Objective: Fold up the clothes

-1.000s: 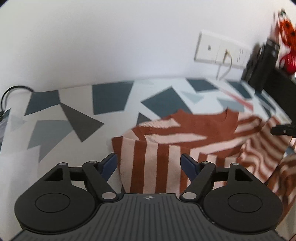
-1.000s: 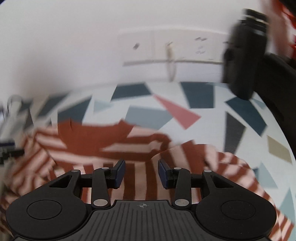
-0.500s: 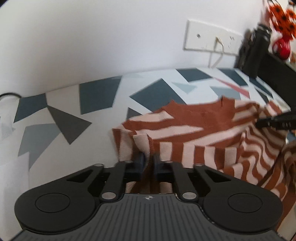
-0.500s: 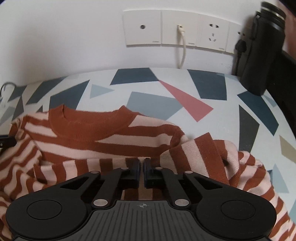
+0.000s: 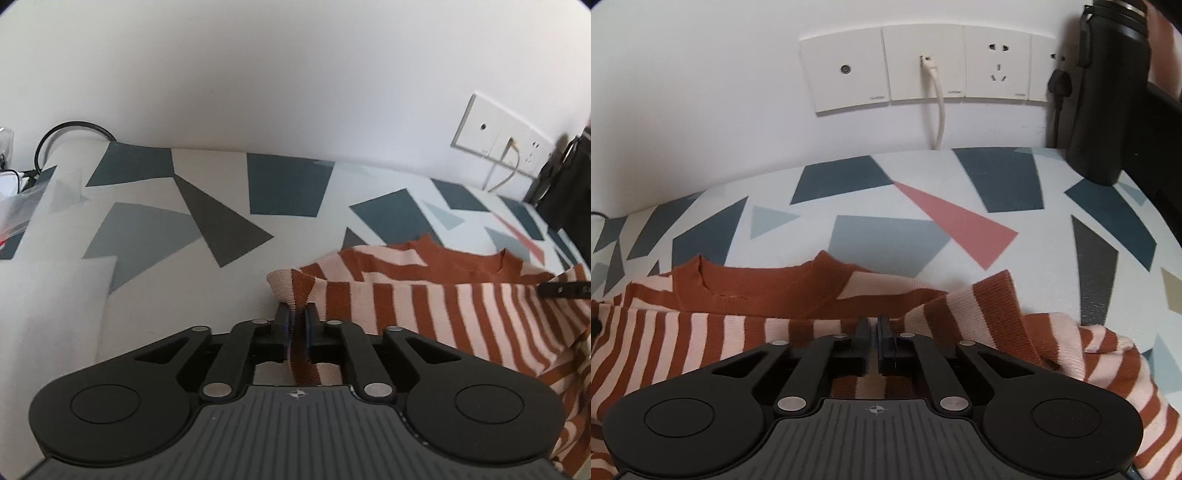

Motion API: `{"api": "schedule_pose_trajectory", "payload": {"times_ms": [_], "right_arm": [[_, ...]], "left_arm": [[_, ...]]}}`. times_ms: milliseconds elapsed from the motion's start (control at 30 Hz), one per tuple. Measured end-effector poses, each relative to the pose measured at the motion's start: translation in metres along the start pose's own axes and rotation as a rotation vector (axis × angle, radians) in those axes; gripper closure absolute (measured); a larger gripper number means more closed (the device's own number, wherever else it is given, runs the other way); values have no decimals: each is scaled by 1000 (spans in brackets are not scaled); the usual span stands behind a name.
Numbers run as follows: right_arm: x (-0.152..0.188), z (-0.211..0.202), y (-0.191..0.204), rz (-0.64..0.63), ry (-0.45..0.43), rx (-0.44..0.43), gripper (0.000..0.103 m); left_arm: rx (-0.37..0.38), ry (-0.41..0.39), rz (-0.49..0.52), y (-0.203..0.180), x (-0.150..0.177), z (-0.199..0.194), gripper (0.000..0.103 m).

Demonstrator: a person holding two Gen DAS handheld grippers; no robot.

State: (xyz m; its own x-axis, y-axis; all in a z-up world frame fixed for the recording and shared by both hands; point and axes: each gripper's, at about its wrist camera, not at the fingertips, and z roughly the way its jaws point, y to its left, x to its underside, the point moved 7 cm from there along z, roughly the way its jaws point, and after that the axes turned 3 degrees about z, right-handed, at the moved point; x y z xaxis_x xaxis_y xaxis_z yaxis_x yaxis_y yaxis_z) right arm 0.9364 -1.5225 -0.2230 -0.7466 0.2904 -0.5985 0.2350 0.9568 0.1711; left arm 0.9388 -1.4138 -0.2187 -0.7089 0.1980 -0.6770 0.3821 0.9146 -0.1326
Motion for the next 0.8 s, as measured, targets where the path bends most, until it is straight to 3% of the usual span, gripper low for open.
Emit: {"api": "schedule_pose_trajectory", "payload": {"times_ms": [33,100,200,333,467,567,633,800], "right_arm": [[0,-2,-1,8,0,2,85],[-1,-12,-6,39,-19,-6,81],[0,-38,-22,99,-77,7,73],[13,-78,-61,211,-147,66,70],[41,-103,-113,328,-141,181,68],[64,-114,-146,335,-117,307,63],[78,-121,-162,337,-112,372,52],[98,-129,-187,317,-108,496,40]], "left_arm": [[-6,6,-3,0,0,-1,68],[-17,19,-8,1,-1,-2,44],[-12,12,21,-9,-3,-13,35],[6,4,51,-32,-2,-31,14],[14,18,45,-54,3,-35,7],[29,62,31,-65,13,-27,6],[29,86,26,-68,19,-23,6],[19,121,27,-73,30,-18,5]]}}
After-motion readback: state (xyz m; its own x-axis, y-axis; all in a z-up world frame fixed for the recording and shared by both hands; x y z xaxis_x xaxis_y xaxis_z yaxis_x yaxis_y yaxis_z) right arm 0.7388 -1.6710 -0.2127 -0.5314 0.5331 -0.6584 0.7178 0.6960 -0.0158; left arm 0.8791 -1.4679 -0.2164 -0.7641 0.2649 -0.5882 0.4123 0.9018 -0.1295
